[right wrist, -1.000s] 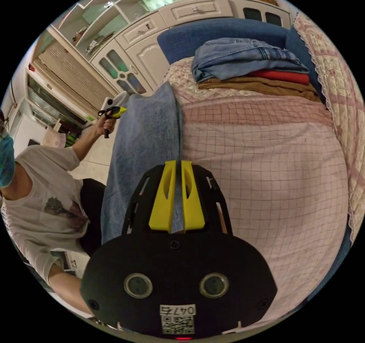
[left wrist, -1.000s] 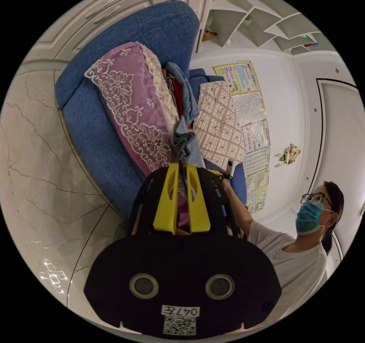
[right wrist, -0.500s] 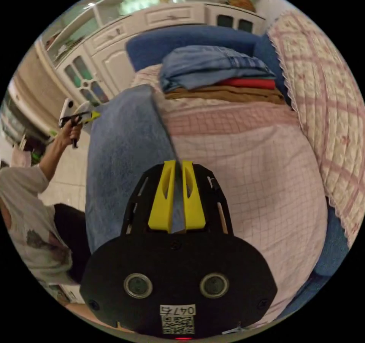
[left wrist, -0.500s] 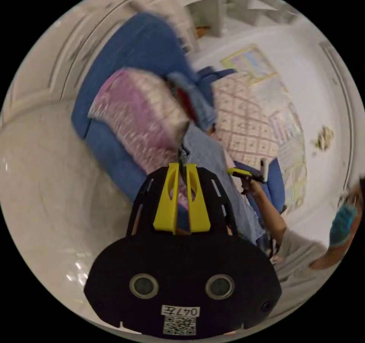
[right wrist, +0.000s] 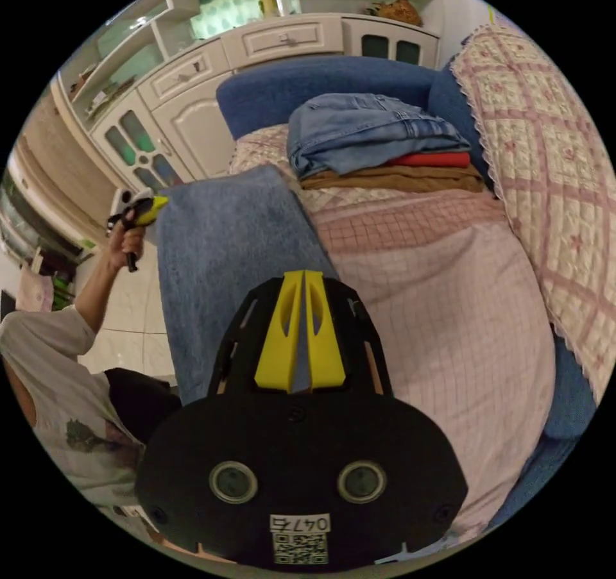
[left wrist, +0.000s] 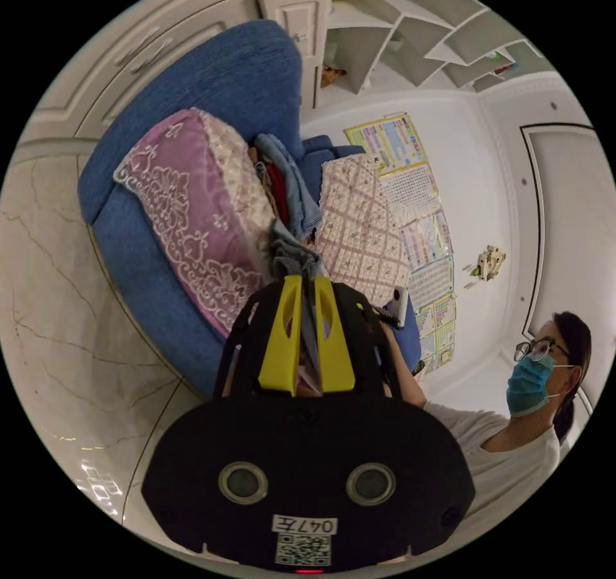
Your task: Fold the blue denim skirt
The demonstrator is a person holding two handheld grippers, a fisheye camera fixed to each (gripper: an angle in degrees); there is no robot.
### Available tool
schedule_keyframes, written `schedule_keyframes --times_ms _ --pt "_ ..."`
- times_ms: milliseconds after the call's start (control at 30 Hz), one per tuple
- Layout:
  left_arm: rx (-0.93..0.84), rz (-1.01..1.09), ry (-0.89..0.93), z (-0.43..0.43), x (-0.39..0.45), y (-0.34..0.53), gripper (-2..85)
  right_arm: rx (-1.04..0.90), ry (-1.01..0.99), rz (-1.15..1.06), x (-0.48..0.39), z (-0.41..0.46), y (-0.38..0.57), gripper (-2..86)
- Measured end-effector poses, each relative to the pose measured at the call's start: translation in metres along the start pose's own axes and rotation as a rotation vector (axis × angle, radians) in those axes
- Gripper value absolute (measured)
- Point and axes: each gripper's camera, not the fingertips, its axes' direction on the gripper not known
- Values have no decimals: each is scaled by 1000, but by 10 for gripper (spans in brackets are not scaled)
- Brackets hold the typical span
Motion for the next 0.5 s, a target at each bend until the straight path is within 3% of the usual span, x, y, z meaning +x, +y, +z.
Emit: schedule_keyframes --times_ms 200,367,500 --pt "-54 169 39 30 86 143 16 79 273 44 -92 -25 164 -10" --pt "-139 335 141 105 177 291 18 83 188 97 -125 23 254 -12" --pt "-301 475 207 222 261 466 19 -12 -8 71 -137 82 298 -13"
